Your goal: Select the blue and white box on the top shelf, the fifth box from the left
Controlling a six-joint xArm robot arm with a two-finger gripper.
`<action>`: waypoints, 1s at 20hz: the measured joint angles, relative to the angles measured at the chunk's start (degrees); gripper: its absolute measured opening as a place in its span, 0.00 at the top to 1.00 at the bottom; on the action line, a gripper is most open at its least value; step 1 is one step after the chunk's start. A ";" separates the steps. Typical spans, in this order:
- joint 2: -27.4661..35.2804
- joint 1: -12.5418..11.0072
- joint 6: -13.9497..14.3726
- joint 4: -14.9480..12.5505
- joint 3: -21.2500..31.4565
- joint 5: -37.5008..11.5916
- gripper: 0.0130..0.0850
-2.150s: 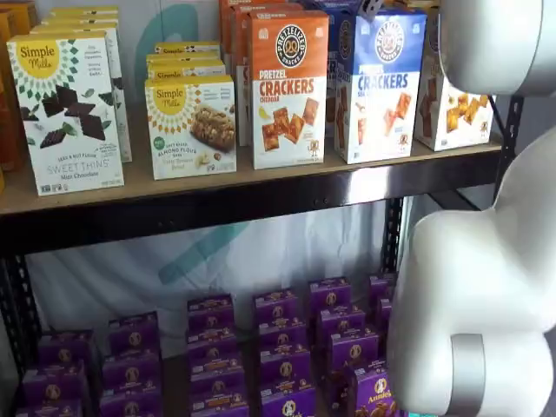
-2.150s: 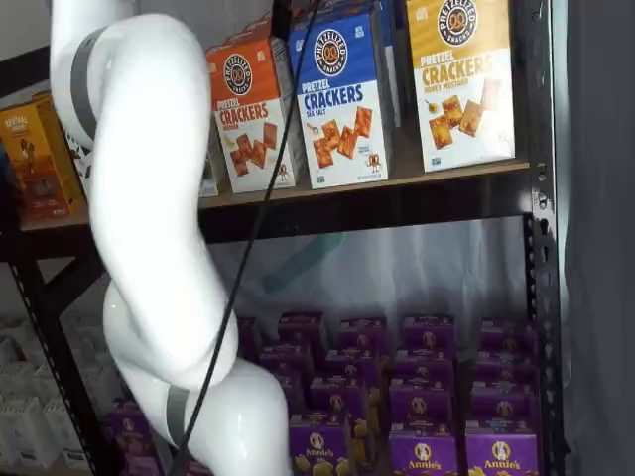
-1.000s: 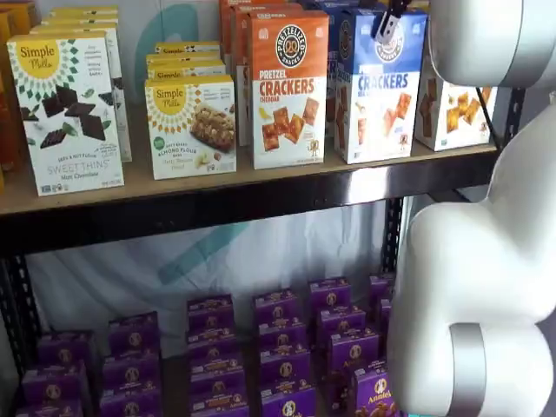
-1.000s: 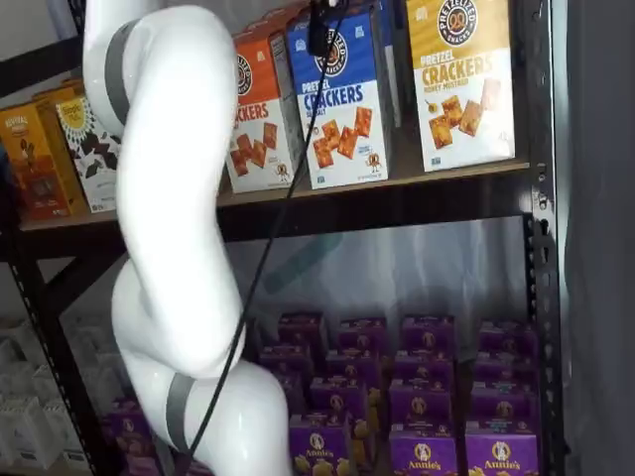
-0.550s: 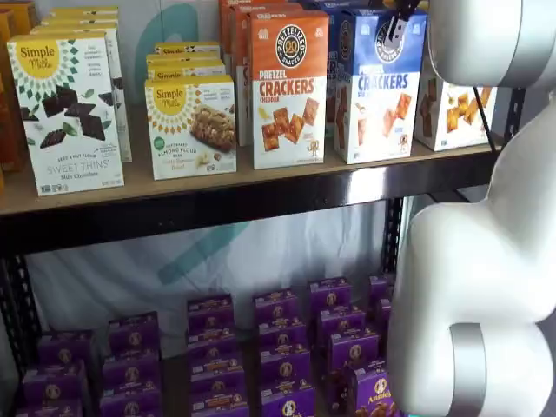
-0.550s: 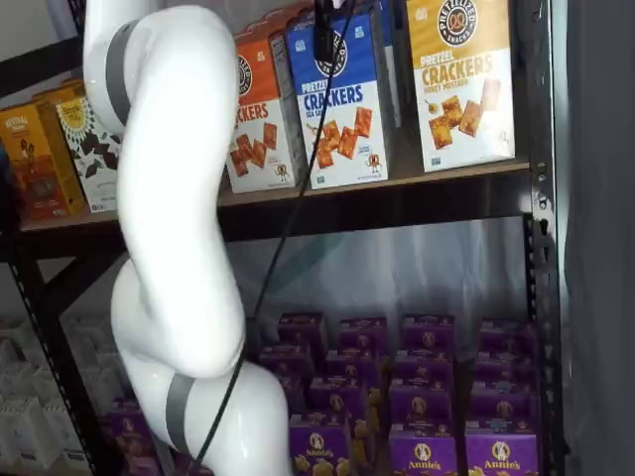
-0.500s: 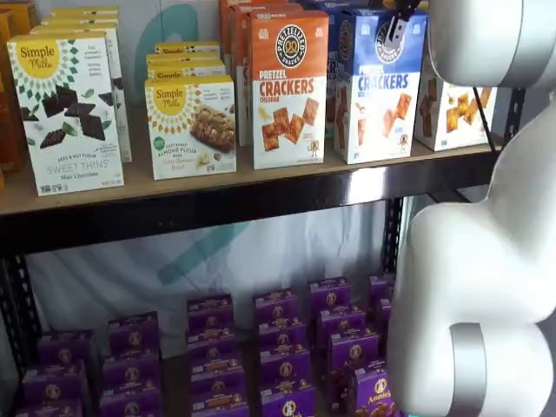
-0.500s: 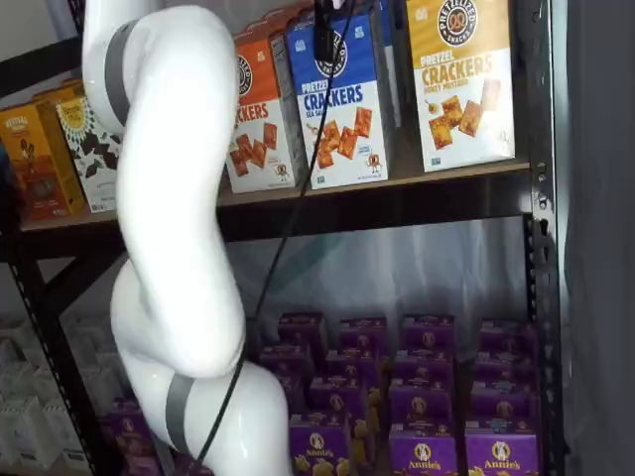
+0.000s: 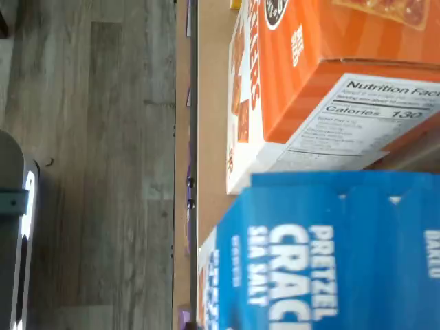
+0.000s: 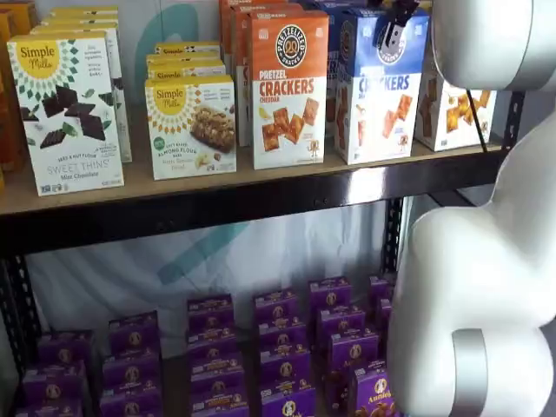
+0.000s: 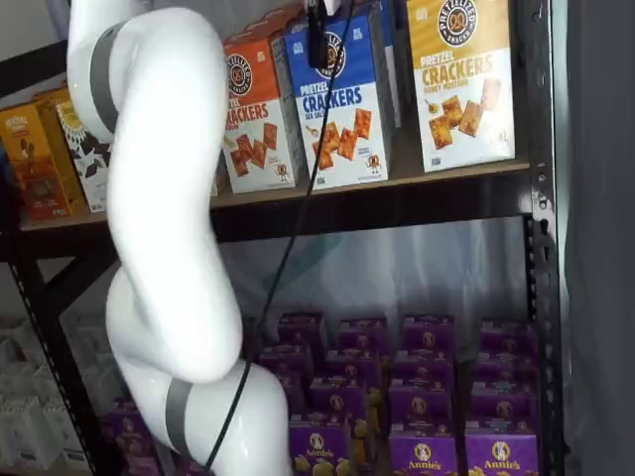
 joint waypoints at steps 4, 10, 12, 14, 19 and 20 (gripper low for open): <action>-0.48 -0.02 -0.05 0.11 0.74 -0.50 0.22; -0.89 -0.04 -0.07 0.21 1.24 -0.77 0.28; -1.07 -0.02 -0.07 0.19 1.45 -0.93 0.28; -1.17 -0.01 -0.07 0.22 1.58 -0.96 0.28; -1.36 -0.01 0.02 0.42 1.83 -0.79 0.39; -1.33 0.01 0.04 0.42 1.79 -0.69 0.39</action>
